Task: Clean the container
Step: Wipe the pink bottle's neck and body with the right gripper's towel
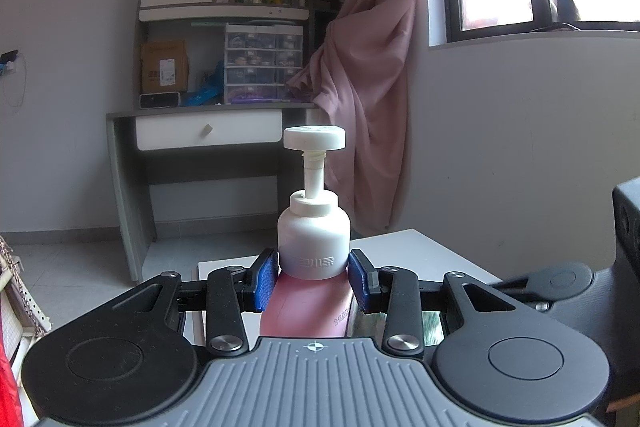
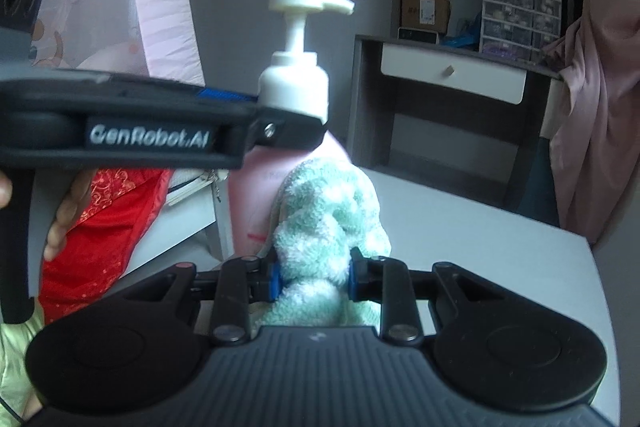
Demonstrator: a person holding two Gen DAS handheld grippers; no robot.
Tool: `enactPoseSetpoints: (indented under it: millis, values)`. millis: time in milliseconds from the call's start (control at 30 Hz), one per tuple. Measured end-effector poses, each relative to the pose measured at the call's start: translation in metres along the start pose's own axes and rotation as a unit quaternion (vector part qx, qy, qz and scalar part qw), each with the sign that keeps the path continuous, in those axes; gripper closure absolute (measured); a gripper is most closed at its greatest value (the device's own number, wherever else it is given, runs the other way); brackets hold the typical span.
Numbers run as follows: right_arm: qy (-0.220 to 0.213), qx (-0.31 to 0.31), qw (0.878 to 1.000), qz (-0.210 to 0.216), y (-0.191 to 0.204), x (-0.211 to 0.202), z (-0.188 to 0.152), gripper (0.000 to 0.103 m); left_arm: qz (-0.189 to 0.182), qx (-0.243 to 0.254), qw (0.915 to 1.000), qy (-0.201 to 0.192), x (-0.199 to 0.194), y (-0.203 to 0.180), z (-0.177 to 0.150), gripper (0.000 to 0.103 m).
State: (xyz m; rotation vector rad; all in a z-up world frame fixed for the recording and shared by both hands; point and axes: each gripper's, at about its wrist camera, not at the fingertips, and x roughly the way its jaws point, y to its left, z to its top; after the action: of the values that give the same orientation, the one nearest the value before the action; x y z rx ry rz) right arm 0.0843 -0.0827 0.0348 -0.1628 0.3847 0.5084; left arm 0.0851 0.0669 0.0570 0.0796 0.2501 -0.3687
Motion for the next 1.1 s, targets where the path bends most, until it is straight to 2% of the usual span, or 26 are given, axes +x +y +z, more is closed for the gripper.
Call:
enactPoseSetpoints:
  millis: [600, 967, 1067, 1100]
  values:
    - [0.063, 0.025, 0.998, 0.010, -0.004, 0.033, -0.028, 0.075, 0.000, 0.000, 1.0000, 0.000, 0.004, 0.000, 0.003, 0.064]
    - [0.072, 0.026, 0.997, 0.009, -0.003, 0.031, -0.035, 0.075, -0.001, -0.003, 1.0000, -0.003, 0.003, 0.001, 0.002, 0.063]
    - [0.072, 0.026, 0.997, 0.008, -0.003, 0.031, -0.035, 0.075, -0.008, -0.007, 0.9999, -0.013, 0.001, 0.003, 0.002, 0.052]
    - [0.072, 0.026, 0.997, 0.008, -0.003, 0.031, -0.035, 0.075, -0.010, -0.005, 0.9998, -0.015, 0.000, 0.003, 0.002, 0.041]
